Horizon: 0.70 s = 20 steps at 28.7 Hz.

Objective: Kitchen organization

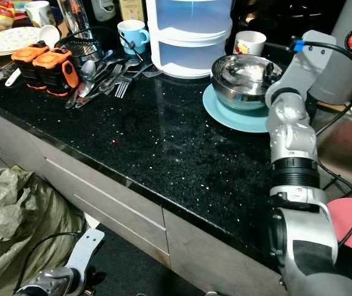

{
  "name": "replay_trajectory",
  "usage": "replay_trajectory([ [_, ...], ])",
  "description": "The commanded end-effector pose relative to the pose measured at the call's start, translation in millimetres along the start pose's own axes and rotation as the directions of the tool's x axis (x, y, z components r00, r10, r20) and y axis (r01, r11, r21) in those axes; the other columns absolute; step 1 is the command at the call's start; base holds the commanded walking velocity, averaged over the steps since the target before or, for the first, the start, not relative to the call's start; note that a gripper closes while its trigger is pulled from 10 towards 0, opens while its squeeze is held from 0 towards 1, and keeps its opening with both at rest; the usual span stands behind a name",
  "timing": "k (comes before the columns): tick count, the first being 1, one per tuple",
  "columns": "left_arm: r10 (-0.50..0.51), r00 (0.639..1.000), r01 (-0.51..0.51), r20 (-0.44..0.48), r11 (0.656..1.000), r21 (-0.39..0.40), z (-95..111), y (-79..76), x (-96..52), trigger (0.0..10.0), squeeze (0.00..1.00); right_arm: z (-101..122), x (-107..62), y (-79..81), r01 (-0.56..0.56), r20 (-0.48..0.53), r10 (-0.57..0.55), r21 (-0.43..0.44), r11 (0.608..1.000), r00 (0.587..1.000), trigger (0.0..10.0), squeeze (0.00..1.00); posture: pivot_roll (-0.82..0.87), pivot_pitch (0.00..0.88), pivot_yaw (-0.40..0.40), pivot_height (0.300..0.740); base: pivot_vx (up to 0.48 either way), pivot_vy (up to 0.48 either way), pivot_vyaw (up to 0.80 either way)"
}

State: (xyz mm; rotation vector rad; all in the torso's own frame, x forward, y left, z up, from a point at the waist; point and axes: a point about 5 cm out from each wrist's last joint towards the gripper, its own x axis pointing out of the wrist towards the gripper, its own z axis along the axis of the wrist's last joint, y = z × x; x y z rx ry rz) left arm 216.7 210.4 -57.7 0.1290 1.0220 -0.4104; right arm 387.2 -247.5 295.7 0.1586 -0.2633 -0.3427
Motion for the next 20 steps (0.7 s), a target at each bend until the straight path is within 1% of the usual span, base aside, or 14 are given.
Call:
replay_trajectory([
  [1, -0.006, 1.000, 0.006, -0.030, 1.000, -0.006, -9, -1.4, -0.2, 10.0, 0.00, -4, 0.7, -17.6, 0.056, -0.027, -0.056, -0.007, 0.998, 0.998, 10.0, 0.00, 0.03, 0.098, -0.017, 0.740, 0.000, 0.000, 0.00],
  [2, -0.006, 1.000, 0.006, -0.030, 1.000, -0.006, -9, -1.2, -0.2, 10.0, 0.00, -1, 0.5, -27.9, 0.071, -0.023, -0.071, 0.003, 0.997, 0.997, 10.0, 0.00, 0.03, 0.101, -0.014, 0.740, 0.000, 0.000, 0.00],
  [3, -0.006, 1.000, 0.006, -0.030, 1.000, -0.006, -9, -1.2, -0.2, 10.0, 0.00, -1, 0.5, -27.9, 0.071, -0.023, -0.071, 0.003, 0.997, 0.997, 10.0, 0.00, 0.03, 0.101, -0.014, 0.740, 0.000, 0.000, 0.00],
  [4, -0.008, 0.999, 0.007, -0.031, 1.000, -0.005, -9, -1.0, -0.4, 10.0, 0.00, 4, -0.4, -41.0, 0.084, -0.024, -0.083, 0.044, 0.995, 0.996, 10.0, 0.00, 0.02, 0.102, -0.009, 0.740, 0.000, 0.000, 0.00],
  [5, -0.009, 0.999, 0.008, -0.032, 1.000, -0.004, -9, -0.8, -0.5, 10.0, 0.00, 6, -0.9, -45.0, 0.085, -0.029, -0.084, 0.065, 0.994, 0.996, 10.0, 0.00, 0.02, 0.102, -0.007, 0.740, 0.000, 0.000, 0.00],
  [6, -0.009, 0.999, 0.008, -0.032, 1.000, -0.004, -9, -0.8, -0.5, 10.0, 0.00, 6, -0.9, -45.0, 0.085, -0.029, -0.084, 0.065, 0.994, 0.996, 10.0, 0.00, 0.02, 0.102, -0.007, 0.740, 0.000, 0.000, 0.00],
  [8, -0.010, 0.999, 0.010, -0.034, 1.000, -0.002, -9, -0.7, -0.6, 10.0, 0.00, 6, -1.9, -48.3, 0.077, -0.043, -0.073, 0.108, 0.991, 0.996, 10.0, 0.00, 0.02, 0.104, -0.002, 0.740, 0.000, 0.000, 0.00],
  [9, -0.011, 0.999, 0.011, -0.034, 1.000, -0.001, -9, -0.7, -0.7, 10.0, 0.00, 4, -2.8, -48.6, 0.067, -0.059, -0.060, 0.130, 0.989, 0.996, 10.0, 0.00, 0.02, 0.103, -0.002, 0.740, 0.000, 0.000, 0.00],
  [11, -0.011, 0.999, 0.011, -0.036, 1.000, 0.001, -9, -0.4, -0.8, 10.0, 0.00, -2, -4.8, -44.0, 0.029, -0.103, -0.009, 0.198, 0.980, 0.995, 10.0, 0.00, 0.02, 0.106, -0.001, 0.740, 0.000, 0.000, 0.00],
  [14, -0.011, 0.999, 0.011, -0.036, 1.000, 0.001, -9, 0.0, -1.0, 10.0, 0.00, -10, -8.3, -33.6, -0.018, -0.164, 0.077, 0.333, 0.943, 0.983, 10.0, 0.00, 0.02, 0.109, 0.002, 0.740, 0.000, 0.000, 0.00],
  [16, -0.010, 0.999, 0.010, -0.036, 1.000, 0.001, -9, 0.2, -1.1, 10.0, 0.00, -12, -9.6, -28.8, -0.032, -0.179, 0.112, 0.396, 0.918, 0.977, 10.0, 0.00, 0.02, 0.113, 0.003, 0.740, 0.000, 0.000, 0.00],
  [20, -0.010, 0.999, 0.010, -0.034, 1.000, 0.000, -8, 0.5, -1.1, 10.0, 0.00, -11, -11.3, -22.9, -0.046, -0.177, 0.140, 0.451, 0.891, 0.974, 10.0, 0.00, 0.02, 0.120, 0.006, 0.740, 0.000, 0.000, 0.00],
])
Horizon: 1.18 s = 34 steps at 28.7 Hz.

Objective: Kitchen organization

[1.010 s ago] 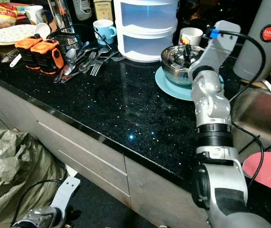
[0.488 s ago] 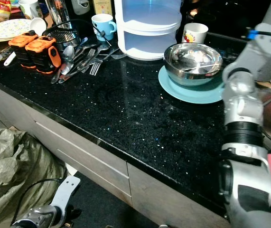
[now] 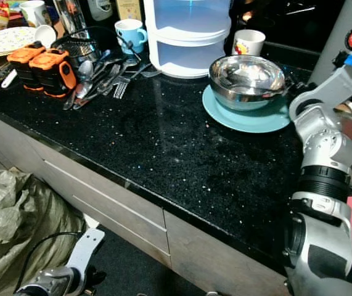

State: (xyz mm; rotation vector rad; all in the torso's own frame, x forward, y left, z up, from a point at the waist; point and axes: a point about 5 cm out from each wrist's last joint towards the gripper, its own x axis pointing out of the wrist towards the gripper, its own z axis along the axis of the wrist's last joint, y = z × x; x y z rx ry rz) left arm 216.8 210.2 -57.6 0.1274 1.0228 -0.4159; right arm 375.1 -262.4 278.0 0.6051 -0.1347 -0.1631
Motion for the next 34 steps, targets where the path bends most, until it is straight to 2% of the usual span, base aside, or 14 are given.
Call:
replay_trajectory([
  [1, -0.004, 0.999, 0.004, -0.034, 1.000, -0.002, -8, 0.6, -1.1, 10.0, 0.00, 1, -1.8, -1.2, 0.000, 0.003, 0.000, 0.025, 1.000, 1.000, 10.0, 0.00, 0.02, 0.120, 0.006, 0.740, 0.000, 0.000, 0.00],
  [11, -0.007, 0.999, 0.007, -0.034, 1.000, -0.001, -8, -0.2, -0.8, 10.0, 0.00, 6, -5.2, 3.7, -0.063, -0.003, 0.064, 0.102, 0.993, 0.998, 10.0, 0.00, 0.02, 0.121, 0.006, 0.740, 0.000, 0.000, 0.00],
  [13, -0.008, 0.999, 0.008, -0.034, 1.000, -0.002, -8, -0.2, -0.8, 10.0, 0.00, 14, -9.4, 6.3, -0.160, -0.036, 0.163, 0.062, 0.985, 0.986, 10.0, 0.00, 0.02, 0.125, 0.004, 0.740, 0.000, 0.000, 0.00],
  [14, -0.008, 0.999, 0.008, -0.034, 1.000, -0.002, -8, -0.2, -0.8, 10.0, 0.00, 14, -9.4, 6.3, -0.160, -0.036, 0.163, 0.062, 0.985, 0.986, 10.0, 0.00, 0.02, 0.125, 0.004, 0.740, 0.000, 0.000, 0.00],
  [16, -0.008, 0.999, 0.008, -0.033, 1.000, -0.003, -8, 0.1, -0.9, 10.0, 0.00, 19, -14.7, 6.5, -0.234, -0.075, 0.234, 0.012, 0.972, 0.969, 10.0, 0.00, 0.02, 0.129, 0.005, 0.740, 0.000, 0.000, 0.00],
  [21, -0.008, 0.999, 0.008, -0.033, 1.000, -0.004, -8, 0.4, -1.1, 10.0, 0.00, 27, -20.1, 0.2, -0.255, -0.089, 0.251, -0.036, 0.966, 0.964, 10.0, 0.00, 0.01, 0.130, 0.007, 0.740, 0.000, 0.000, 0.00],
  [22, -0.008, 0.999, 0.008, -0.033, 1.000, -0.003, -8, 0.6, -1.2, 10.0, 0.00, 33, -23.4, -2.7, -0.272, -0.077, 0.267, -0.071, 0.960, 0.961, 10.0, 0.00, 0.01, 0.130, 0.009, 0.740, 0.000, 0.000, 0.00],
  [24, -0.008, 0.999, 0.008, -0.034, 1.000, -0.001, -8, 1.0, -1.4, 10.0, 0.00, 48, -30.5, -0.5, -0.337, 0.002, 0.342, -0.163, 0.927, 0.940, 10.0, 0.00, 0.01, 0.129, 0.013, 0.740, 0.000, 0.000, 0.00],
  [25, -0.008, 0.999, 0.008, -0.034, 1.000, -0.001, -8, 1.0, -1.4, 10.0, 0.00, 48, -30.5, -0.5, -0.337, 0.002, 0.342, -0.163, 0.927, 0.940, 10.0, 0.00, 0.01, 0.129, 0.013, 0.740, 0.000, 0.000, 0.00],
  [26, -0.008, 0.999, 0.008, -0.035, 1.000, 0.001, -8, 1.1, -1.4, 10.0, 0.00, 56, -35.9, 5.2, -0.385, 0.078, 0.403, -0.180, 0.905, 0.912, 10.0, 0.00, 0.01, 0.129, 0.013, 0.740, 0.000, 0.000, 0.00],
  [28, -0.008, 0.999, 0.008, -0.036, 1.000, 0.003, -8, 1.1, -1.4, 10.0, 0.00, 61, -47.5, 13.1, -0.476, 0.158, 0.511, -0.214, 0.853, 0.845, 10.0, 0.00, 0.01, 0.128, 0.015, 0.740, 0.000, 0.000, 0.00],
  [29, -0.009, 0.999, 0.009, -0.036, 1.000, 0.004, -8, 1.1, -1.4, 10.0, 0.00, 59, -52.0, 14.8, -0.508, 0.154, 0.549, -0.240, 0.827, 0.821, 10.0, 0.00, 0.01, 0.128, 0.015, 0.740, 0.000, 0.000, 0.00],
  [30, -0.009, 0.999, 0.009, -0.036, 1.000, 0.004, -8, 1.1, -1.4, 10.0, 0.00, 59, -52.0, 14.8, -0.508, 0.154, 0.549, -0.240, 0.827, 0.821, 10.0, 0.00, 0.01, 0.128, 0.015, 0.740, 0.000, 0.000, 0.00],
  [34, -0.009, 0.999, 0.009, -0.036, 1.000, 0.005, -7, 0.9, -1.3, 10.0, 0.00, 43, -57.9, 16.5, -0.562, 0.097, 0.617, -0.323, 0.762, 0.781, 10.0, 0.00, 0.01, 0.127, 0.014, 0.740, 0.000, 0.000, 0.00],
])
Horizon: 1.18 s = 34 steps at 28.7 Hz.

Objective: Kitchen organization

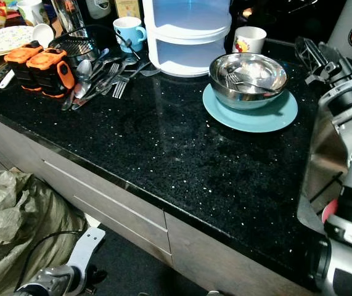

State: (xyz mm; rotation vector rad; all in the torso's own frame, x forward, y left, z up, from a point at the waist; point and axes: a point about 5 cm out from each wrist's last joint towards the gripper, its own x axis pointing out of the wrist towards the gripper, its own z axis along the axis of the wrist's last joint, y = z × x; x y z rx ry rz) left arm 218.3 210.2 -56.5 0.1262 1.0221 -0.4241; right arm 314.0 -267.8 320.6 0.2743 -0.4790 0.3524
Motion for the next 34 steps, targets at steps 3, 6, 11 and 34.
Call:
replay_trajectory([
  [3, -0.001, 0.999, 0.001, -0.036, 1.000, 0.001, -9, 0.2, -0.9, 10.0, 0.00, -16, -1.3, 13.4, -0.082, -0.029, 0.080, -0.077, 0.994, 0.996, 10.0, 0.00, 0.01, 0.127, 0.014, 0.740, 0.000, 0.000, 0.00],
  [6, -0.001, 0.999, 0.001, -0.035, 1.000, 0.001, -9, 0.1, -0.8, 10.0, 0.00, -21, 0.2, 16.9, -0.094, -0.041, 0.090, -0.096, 0.991, 0.995, 10.0, 0.00, 0.01, 0.127, 0.013, 0.740, 0.000, 0.000, 0.00],
  [11, -0.001, 0.999, 0.001, -0.032, 1.000, -0.002, -9, -0.1, -0.7, 10.0, 0.00, -44, 1.6, 24.0, -0.129, -0.124, 0.102, -0.230, 0.965, 0.987, 10.0, 0.00, 0.02, 0.128, 0.009, 0.740, 0.000, 0.000, 0.00],
  [34, -0.001, 1.000, 0.001, -0.030, 1.000, -0.006, -9, 0.2, -0.9, 10.0, 0.00, -67, 1.8, 12.9, -0.041, -0.181, -0.031, -0.382, 0.923, 0.983, 10.0, 0.00, 0.01, 0.129, 0.011, 0.740, 0.000, 0.000, 0.00],
])
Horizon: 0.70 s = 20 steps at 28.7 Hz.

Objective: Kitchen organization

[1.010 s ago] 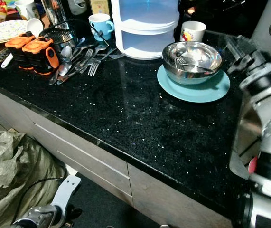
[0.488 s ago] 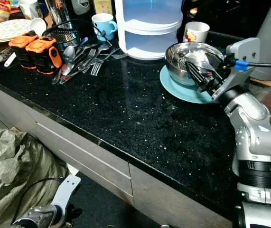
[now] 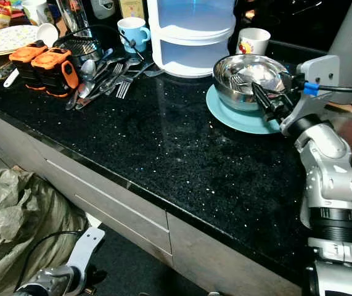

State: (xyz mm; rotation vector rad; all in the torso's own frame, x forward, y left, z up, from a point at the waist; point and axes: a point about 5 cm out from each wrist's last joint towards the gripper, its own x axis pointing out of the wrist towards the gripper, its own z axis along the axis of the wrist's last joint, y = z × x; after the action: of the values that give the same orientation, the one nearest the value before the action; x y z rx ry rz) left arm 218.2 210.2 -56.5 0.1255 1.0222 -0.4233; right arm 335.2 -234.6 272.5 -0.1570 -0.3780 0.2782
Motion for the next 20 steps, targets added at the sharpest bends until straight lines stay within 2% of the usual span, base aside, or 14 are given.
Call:
replay_trajectory([
  [1, -0.001, 1.000, 0.001, -0.030, 1.000, -0.005, -9, 0.1, -0.9, 10.0, 0.00, -7, 0.3, 2.3, 0.006, -0.023, -0.006, 0.023, 1.000, 1.000, 10.0, 0.00, 0.01, 0.129, 0.011, 0.740, 0.000, 0.000, 0.00],
  [8, -0.002, 1.000, 0.002, -0.028, 1.000, -0.007, -8, -0.5, -0.5, 10.0, 0.00, -14, 5.4, 9.4, 0.033, -0.062, -0.029, 0.053, 0.998, 0.998, 10.0, 0.00, 0.01, 0.129, 0.008, 0.740, 0.000, 0.000, 0.00],
  [20, -0.002, 1.000, 0.002, -0.025, 1.000, -0.010, -8, -0.9, -0.3, 10.0, 0.00, -16, 13.0, 16.7, 0.072, -0.071, -0.066, 0.078, 0.994, 0.995, 10.0, 0.00, 0.01, 0.129, 0.004, 0.740, 0.000, 0.000, 0.00],
])
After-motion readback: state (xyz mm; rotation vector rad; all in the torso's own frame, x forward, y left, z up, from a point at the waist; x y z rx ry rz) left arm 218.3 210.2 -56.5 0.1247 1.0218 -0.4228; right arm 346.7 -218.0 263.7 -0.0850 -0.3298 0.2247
